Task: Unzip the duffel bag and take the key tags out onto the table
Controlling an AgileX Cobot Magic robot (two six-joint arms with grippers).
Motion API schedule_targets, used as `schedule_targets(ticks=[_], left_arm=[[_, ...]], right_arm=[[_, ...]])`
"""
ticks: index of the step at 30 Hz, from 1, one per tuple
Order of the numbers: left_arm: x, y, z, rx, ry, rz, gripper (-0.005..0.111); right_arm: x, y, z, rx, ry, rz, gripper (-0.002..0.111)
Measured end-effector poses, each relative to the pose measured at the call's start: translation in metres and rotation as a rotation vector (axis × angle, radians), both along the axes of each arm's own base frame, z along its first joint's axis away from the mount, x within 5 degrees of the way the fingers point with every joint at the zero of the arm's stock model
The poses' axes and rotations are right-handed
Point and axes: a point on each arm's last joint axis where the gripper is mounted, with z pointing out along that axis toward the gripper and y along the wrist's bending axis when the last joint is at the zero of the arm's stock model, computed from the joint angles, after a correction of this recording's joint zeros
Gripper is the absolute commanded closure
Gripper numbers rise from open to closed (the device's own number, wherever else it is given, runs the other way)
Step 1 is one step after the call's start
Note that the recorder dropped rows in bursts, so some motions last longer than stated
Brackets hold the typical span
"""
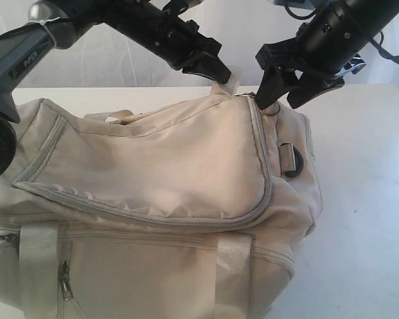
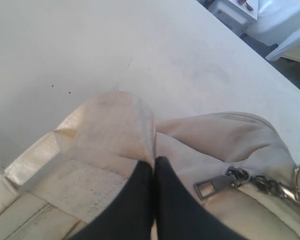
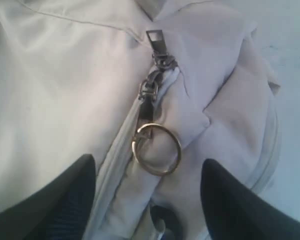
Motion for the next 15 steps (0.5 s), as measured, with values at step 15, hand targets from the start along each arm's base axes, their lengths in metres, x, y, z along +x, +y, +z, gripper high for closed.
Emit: schedule_targets(ticks=[15], left_arm=[[0.0000,0.0000,0.0000,0.000,0.000,0.000,0.107]], right_arm=[[0.0049,0.0039,-0.0100,0.053,0.003,-0.023,0.062]])
